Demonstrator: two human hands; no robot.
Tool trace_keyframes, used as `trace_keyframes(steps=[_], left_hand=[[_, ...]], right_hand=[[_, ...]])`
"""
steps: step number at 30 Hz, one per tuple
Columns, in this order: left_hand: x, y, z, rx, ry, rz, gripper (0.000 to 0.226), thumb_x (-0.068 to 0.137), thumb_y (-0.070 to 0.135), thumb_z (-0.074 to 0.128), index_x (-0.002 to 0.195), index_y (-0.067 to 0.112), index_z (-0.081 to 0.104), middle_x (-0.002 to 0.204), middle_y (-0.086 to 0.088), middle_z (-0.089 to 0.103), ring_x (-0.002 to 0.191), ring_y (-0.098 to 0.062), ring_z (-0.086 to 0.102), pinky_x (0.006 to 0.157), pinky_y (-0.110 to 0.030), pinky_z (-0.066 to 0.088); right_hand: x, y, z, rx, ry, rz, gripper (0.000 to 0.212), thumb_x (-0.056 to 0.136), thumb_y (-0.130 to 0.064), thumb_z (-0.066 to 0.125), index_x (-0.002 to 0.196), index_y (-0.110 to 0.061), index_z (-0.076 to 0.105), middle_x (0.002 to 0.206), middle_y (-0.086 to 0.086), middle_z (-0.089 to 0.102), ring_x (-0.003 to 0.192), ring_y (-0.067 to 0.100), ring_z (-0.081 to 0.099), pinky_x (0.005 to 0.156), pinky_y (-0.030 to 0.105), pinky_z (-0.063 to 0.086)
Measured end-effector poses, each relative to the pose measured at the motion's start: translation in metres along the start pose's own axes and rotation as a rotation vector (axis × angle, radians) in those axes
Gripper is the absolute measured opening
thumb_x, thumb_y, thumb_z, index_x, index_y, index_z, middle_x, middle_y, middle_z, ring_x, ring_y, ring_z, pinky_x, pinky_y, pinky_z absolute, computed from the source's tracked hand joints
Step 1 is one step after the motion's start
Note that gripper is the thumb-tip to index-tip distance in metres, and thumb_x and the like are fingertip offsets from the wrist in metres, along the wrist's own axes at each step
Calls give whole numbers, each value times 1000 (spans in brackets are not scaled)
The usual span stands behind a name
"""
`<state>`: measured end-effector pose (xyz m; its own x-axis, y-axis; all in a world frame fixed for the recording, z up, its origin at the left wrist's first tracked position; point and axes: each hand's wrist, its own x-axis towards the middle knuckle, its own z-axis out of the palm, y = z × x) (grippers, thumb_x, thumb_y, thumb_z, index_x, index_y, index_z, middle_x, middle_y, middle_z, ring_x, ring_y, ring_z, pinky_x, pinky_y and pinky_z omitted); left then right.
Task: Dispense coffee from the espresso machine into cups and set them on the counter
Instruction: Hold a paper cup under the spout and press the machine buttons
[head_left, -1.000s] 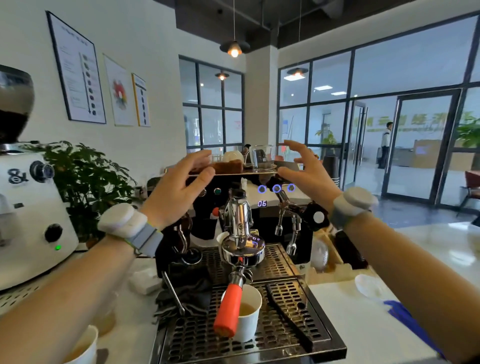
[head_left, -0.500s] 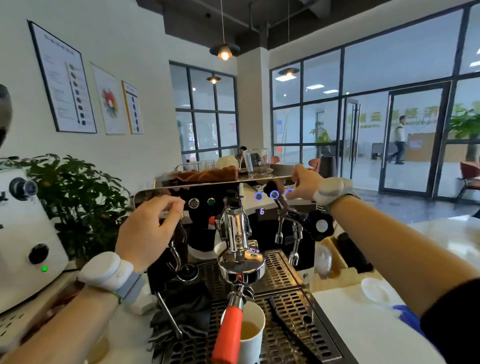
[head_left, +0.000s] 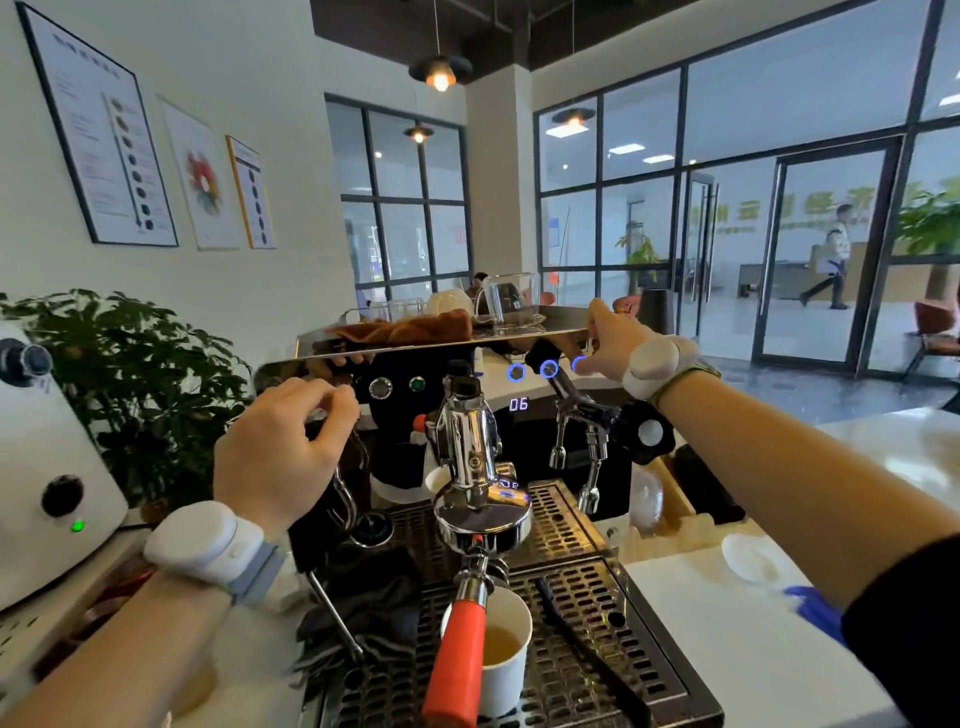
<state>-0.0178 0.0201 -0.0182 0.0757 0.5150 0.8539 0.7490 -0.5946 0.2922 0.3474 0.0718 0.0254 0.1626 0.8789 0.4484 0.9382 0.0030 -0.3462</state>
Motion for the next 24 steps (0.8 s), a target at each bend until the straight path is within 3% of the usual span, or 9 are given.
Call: trace_keyframes(steps=[5, 11, 18, 24], left_hand=[[0, 1, 0, 27, -3, 13, 47, 89, 50, 33, 76, 18, 65, 75, 7, 57, 80, -20, 55, 58, -34, 42], [0, 0, 0, 52, -8, 7, 48, 90, 49, 32, 75, 17, 65, 75, 5, 58, 81, -20, 55, 58, -34, 43], [-1, -2, 2, 60, 0, 20, 49, 91, 49, 32, 76, 18, 67, 74, 7, 56, 80, -18, 53, 58, -31, 39], [0, -5, 3, 69, 2, 20, 49, 91, 49, 31, 74, 18, 66, 72, 4, 57, 78, -18, 52, 55, -32, 41]], right_hand=[[-3, 0, 0, -14, 2, -5, 67, 75, -23, 74, 128, -14, 33, 68, -7, 41, 56, 7, 39, 47, 24, 26], [-5, -4, 0, -54, 6, 10, 63, 78, -25, 73, 125, -14, 34, 70, -4, 38, 68, 24, 46, 50, 28, 29], [-5, -5, 0, -65, 4, 27, 60, 78, -25, 72, 123, -15, 33, 70, -4, 41, 59, 16, 44, 58, 31, 34], [-5, -5, 0, -92, 18, 32, 59, 77, -28, 71, 121, -17, 34, 72, -1, 43, 59, 20, 44, 52, 28, 31]])
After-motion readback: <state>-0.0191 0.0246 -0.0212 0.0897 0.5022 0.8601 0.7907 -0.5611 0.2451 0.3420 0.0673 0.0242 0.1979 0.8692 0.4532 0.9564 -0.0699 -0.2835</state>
